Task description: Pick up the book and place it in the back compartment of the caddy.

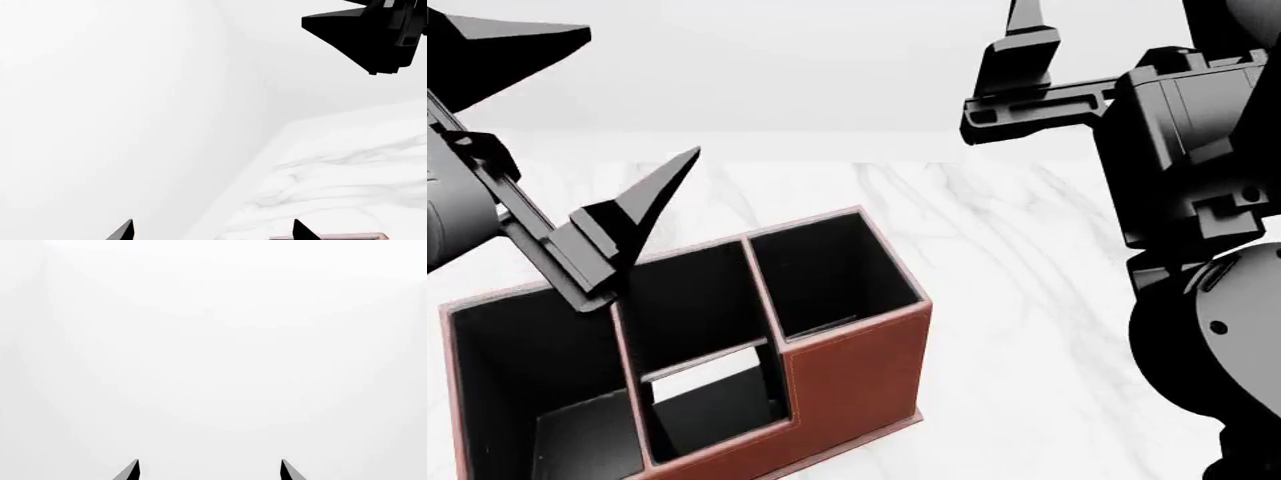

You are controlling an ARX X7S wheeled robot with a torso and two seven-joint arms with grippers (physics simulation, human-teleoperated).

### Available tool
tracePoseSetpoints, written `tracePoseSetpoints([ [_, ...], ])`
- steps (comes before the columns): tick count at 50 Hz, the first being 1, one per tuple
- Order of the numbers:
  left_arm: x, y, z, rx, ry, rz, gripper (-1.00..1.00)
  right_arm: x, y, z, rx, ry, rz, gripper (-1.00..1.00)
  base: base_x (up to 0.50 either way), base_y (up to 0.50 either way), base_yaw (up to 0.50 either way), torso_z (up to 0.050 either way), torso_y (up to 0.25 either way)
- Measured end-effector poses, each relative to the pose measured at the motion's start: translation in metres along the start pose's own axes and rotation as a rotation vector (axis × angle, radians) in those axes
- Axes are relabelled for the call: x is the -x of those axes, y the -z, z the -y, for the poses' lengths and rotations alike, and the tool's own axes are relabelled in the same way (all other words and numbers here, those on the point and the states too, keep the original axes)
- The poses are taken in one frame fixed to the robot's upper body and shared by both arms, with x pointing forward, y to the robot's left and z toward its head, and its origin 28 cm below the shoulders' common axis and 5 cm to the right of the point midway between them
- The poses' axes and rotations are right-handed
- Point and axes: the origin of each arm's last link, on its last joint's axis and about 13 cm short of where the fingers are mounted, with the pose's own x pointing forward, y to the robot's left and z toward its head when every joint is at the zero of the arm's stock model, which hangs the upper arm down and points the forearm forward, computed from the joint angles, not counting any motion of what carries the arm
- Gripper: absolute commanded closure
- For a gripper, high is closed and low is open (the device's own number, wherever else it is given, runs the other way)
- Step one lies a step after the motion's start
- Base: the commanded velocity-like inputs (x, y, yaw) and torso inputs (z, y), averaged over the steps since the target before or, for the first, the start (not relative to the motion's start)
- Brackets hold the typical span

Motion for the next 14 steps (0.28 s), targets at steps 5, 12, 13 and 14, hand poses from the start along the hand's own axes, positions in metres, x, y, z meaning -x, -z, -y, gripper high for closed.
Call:
tracePoseSetpoints([
  [5, -0.0011, -0.0037, -0.0022, -0.009, -0.020, 0.016, -1.00, 0.0001, -0.0017, 0.0001, -0.002, -0.002, 0.006, -1.00, 0.00, 0.00, 0.00, 0.000, 0.000],
  [12, -0.0025, -0.0079, -0.0048, -0.019, -0.044, 0.035, -1.00, 0.0008, -0.0034, 0.0001, -0.006, -0.005, 0.016, -1.00, 0.00, 0.00, 0.00, 0.000, 0.000],
  [13, -0.0027, -0.0084, -0.0051, -0.020, -0.046, 0.037, -1.00, 0.0010, -0.0037, 0.0001, -0.007, -0.006, 0.017, -1.00, 0.00, 0.00, 0.00, 0.000, 0.000],
  [14, -0.0029, -0.0089, -0.0054, -0.021, -0.049, 0.040, -1.00, 0.0011, -0.0039, 0.0001, -0.008, -0.006, 0.019, -1.00, 0.00, 0.00, 0.00, 0.000, 0.000],
])
